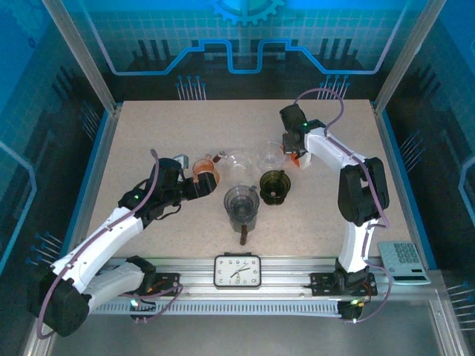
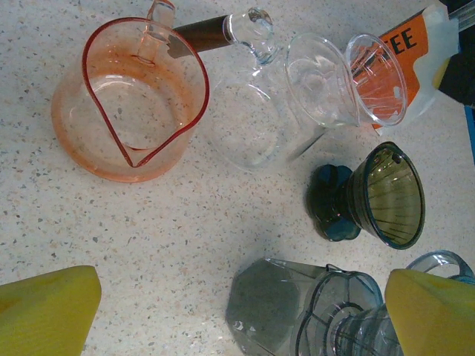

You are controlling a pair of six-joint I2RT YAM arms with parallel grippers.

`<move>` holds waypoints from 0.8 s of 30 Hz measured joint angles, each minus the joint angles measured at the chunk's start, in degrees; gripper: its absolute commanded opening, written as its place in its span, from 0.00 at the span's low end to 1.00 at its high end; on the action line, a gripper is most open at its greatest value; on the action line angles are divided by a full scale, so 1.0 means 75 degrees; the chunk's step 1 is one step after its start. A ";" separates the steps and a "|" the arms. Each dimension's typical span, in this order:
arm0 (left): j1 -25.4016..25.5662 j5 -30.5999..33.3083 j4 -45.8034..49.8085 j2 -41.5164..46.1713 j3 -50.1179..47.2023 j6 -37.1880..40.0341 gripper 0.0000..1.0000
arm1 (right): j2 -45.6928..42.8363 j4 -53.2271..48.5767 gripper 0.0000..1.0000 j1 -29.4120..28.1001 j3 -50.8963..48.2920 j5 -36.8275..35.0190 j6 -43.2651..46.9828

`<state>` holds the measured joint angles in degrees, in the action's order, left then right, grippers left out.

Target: Place the coffee filter in the dripper

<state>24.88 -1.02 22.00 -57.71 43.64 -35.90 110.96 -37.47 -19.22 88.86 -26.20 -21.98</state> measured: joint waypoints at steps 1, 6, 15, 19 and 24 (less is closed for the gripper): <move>-0.0003 -0.0006 -0.0006 0.0000 0.0000 0.0000 0.99 | -0.0035 0.0026 0.00 0.0000 -0.0146 -0.0009 0.0003; -0.0006 -0.0050 -0.0006 -0.0003 0.0000 -0.0015 0.99 | -0.0289 0.0146 0.00 0.0000 -0.0682 0.0015 0.0058; -0.0012 -0.0052 -0.0006 0.0000 0.0000 -0.0015 0.99 | -0.1399 0.0487 0.00 0.0000 -0.0933 0.0586 0.0233; -0.0015 -0.0111 -0.0006 -0.0003 0.0000 -0.0017 0.99 | -0.2022 0.0495 0.00 0.0000 -0.1230 0.0898 0.0230; -0.0029 -0.0245 0.0000 0.0000 0.0000 -0.0026 0.99 | -0.2865 0.0452 0.00 -0.0015 -0.1693 0.1221 0.0198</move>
<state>24.67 -2.85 22.00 -57.71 43.64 -36.10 89.47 -34.09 -19.33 76.16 -17.04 -20.49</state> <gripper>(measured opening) 0.988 0.066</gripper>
